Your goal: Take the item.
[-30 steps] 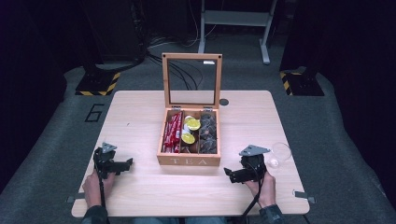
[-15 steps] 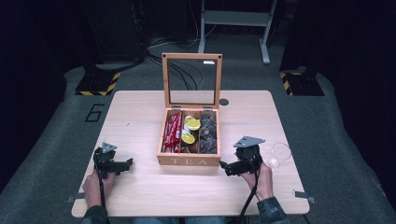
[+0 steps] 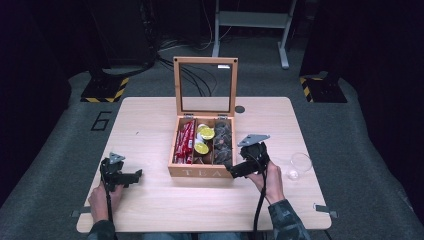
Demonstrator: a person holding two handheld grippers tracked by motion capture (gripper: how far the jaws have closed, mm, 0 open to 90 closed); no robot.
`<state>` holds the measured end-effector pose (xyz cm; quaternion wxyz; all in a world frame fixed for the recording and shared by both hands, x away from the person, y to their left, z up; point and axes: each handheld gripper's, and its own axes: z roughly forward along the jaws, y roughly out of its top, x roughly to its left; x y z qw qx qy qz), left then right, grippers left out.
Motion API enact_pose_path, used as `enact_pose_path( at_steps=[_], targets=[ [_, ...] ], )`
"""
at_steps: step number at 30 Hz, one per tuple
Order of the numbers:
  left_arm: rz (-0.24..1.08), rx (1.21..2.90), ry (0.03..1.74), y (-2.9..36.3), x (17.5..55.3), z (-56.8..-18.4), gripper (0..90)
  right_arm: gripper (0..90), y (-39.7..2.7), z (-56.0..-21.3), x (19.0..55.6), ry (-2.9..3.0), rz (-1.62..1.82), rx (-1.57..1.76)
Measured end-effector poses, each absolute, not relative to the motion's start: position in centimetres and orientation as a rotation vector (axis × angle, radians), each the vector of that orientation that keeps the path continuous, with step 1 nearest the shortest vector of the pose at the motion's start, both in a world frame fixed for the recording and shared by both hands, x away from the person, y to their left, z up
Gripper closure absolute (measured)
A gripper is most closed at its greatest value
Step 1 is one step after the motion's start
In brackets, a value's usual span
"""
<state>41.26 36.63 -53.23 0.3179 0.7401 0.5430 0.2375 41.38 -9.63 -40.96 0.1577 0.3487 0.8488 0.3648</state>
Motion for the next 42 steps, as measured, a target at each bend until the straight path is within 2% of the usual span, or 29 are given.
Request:
enact_pose_path(
  at_steps=[10, 14, 16, 17, 20, 34, 37, 42],
  targets=[
    [0.625, 1.947, 1.429, 36.6, 41.3, -53.2, 0.2, 4.7, -7.5, -41.3, 43.2, 2.478, 1.037, 0.974],
    [0.622, 1.944, 1.43, 36.6, 41.3, -53.2, 0.2, 17.5, -6.7, -42.2, 44.5, 2.505, 1.018, 0.984],
    [0.622, 1.945, 1.429, 36.6, 41.3, -53.2, 0.1, 20.4, -6.6, -42.3, 44.7, 2.519, 1.004, 0.993],
    [0.623, 1.945, 1.429, 36.6, 41.3, -53.2, 0.1, 29.2, -6.3, -42.6, 45.0, 2.528, 0.987, 1.002],
    [0.625, 1.946, 1.429, 36.6, 41.3, -53.2, 0.2, 37.2, -5.9, -43.0, 45.3, 2.532, 0.97, 1.012],
    [0.622, 1.946, 1.429, 36.6, 41.3, -53.2, 0.1, 57.1, -4.5, -44.9, 46.5, 2.541, 0.83, 1.084],
    [0.622, 1.945, 1.429, 36.6, 41.3, -53.2, 0.2, 59.4, -4.4, -44.9, 46.5, 2.541, 0.827, 1.091],
    [0.622, 1.945, 1.429, 36.6, 41.3, -53.2, 0.1, 57.6, -4.2, -45.2, 46.6, 2.556, 0.791, 1.107]
  ],
)
